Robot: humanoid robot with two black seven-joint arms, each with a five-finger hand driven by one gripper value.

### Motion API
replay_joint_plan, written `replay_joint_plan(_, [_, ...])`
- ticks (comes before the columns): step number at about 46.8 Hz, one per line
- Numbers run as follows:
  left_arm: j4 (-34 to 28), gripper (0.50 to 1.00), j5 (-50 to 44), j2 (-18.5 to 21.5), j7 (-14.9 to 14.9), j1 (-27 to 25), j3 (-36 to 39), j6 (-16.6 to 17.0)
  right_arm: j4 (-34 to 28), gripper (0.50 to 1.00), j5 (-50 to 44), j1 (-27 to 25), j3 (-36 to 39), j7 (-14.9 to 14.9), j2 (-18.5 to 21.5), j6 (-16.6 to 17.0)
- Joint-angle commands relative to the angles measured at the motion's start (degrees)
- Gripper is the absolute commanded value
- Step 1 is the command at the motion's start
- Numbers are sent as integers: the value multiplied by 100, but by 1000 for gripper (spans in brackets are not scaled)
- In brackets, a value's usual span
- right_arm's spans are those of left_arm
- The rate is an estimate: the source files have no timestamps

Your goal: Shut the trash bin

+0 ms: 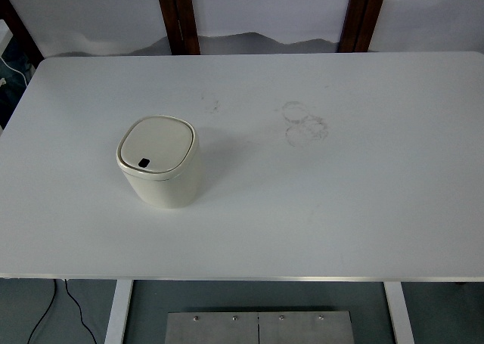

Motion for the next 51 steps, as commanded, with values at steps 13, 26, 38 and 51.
replay_joint_plan(13, [543, 1000, -1131, 26, -162, 1122, -477, -25, 0, 995, 0, 0, 0, -1, 0, 1])
replay_joint_plan(26, [631, 1000, -1465, -27, -391, 1983, -898, -34, 0, 995, 0, 0, 0, -1, 0, 1])
replay_joint_plan(38, [631, 1000, -1817, -194, -400, 2581, -1127, -26, 0, 995, 0, 0, 0, -1, 0, 1])
replay_joint_plan(51, [701, 1000, -2028, -387, -461, 3021, -1189, -8, 0, 995, 0, 0, 9, -1, 0, 1])
